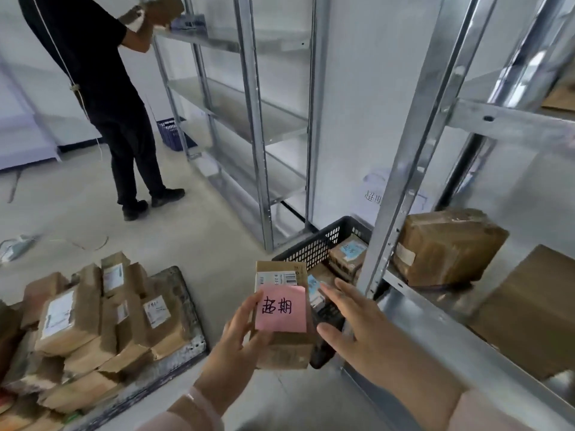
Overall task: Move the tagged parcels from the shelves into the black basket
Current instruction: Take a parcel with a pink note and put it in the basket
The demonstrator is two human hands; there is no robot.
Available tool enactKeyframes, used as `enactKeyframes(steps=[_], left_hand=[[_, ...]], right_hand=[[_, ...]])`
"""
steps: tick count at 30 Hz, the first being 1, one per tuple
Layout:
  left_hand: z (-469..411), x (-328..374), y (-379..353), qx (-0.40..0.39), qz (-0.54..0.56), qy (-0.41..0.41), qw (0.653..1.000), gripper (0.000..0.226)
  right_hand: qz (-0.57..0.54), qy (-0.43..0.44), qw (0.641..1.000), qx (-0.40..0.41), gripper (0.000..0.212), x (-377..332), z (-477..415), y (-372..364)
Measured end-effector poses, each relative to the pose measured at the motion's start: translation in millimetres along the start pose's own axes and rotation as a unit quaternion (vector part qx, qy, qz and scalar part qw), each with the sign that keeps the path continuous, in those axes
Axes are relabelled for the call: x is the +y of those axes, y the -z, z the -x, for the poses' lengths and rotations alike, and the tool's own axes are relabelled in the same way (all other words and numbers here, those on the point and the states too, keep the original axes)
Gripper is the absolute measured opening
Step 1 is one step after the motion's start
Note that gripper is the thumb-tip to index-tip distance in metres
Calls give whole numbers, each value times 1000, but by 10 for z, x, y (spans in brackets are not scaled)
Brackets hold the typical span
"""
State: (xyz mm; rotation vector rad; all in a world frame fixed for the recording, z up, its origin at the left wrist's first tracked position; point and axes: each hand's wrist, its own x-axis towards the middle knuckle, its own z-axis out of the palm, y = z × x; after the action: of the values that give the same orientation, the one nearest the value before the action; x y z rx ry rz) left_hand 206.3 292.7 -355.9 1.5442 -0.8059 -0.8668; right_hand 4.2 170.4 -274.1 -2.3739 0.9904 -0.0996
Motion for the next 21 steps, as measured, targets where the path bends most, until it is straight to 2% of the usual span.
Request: enactKeyframes(steps=[4, 8, 12, 18, 21], left_hand=[[-907, -123, 236, -83, 8, 46, 995, 58], [-1667, -190, 353, -149, 3, 46, 988, 54], [-2267, -334, 298, -202, -46, 38, 978, 50], [-2961, -613, -100, -283, -64, 77, 954, 48], [-3322, -761, -302, -292, -74, 101, 948, 59]], right_hand=[[2, -75, 997, 23, 66, -41, -615, -110], [-15, -150, 987, 57, 65, -4, -1077, -206], [-60, -230, 969, 69, 64, 140, -1313, -307], [-110, -289, 948, 70, 66, 508, -1821, -504], [-105, -283, 951, 61, 69, 743, -2175, -569]])
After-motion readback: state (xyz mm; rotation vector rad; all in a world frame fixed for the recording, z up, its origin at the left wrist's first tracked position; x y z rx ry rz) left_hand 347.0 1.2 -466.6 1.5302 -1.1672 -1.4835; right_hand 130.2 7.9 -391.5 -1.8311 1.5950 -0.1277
